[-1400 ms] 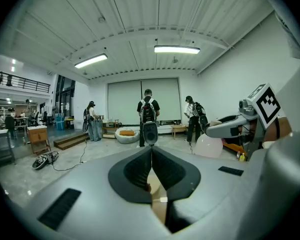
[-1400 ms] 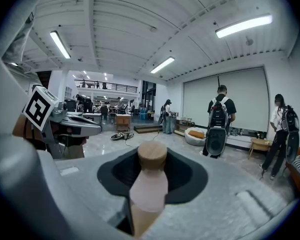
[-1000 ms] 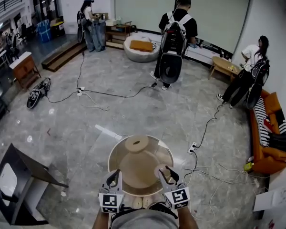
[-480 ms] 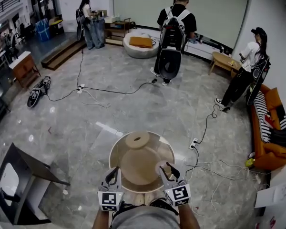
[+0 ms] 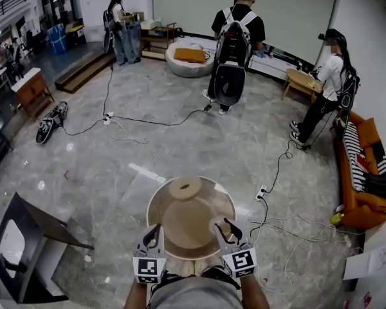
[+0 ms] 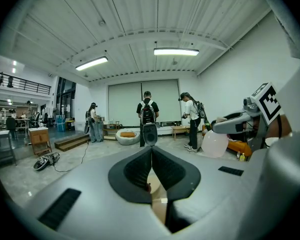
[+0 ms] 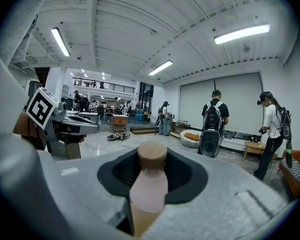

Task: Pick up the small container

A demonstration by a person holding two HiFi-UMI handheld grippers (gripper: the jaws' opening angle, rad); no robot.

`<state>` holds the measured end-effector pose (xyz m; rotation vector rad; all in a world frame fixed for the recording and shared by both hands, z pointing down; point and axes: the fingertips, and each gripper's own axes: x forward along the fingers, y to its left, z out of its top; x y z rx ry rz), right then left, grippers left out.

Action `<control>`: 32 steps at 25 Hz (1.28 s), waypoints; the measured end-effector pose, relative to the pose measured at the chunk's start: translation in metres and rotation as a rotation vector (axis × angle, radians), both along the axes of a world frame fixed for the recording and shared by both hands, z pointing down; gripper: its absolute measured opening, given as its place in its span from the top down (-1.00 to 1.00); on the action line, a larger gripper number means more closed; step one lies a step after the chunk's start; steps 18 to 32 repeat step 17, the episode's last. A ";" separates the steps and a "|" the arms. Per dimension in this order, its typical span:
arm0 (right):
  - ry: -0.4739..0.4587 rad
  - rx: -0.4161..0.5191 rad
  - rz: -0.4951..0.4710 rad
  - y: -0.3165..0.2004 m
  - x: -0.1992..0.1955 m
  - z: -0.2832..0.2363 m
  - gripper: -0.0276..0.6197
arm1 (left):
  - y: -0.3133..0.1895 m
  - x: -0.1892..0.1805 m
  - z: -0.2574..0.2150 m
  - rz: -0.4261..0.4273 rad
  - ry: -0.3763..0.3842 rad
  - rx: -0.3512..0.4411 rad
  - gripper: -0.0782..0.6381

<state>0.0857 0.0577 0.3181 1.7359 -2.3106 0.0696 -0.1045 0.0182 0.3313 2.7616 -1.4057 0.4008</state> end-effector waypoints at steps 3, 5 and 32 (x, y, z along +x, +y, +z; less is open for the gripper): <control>0.008 0.003 0.002 0.000 0.001 -0.002 0.53 | 0.000 0.000 -0.003 0.001 0.000 0.002 0.73; 0.008 0.000 -0.003 0.000 0.000 -0.003 0.53 | 0.000 0.001 -0.003 0.002 0.001 0.002 0.73; 0.013 -0.002 -0.013 -0.003 -0.004 -0.001 0.53 | -0.002 0.004 0.003 0.018 -0.002 -0.005 0.73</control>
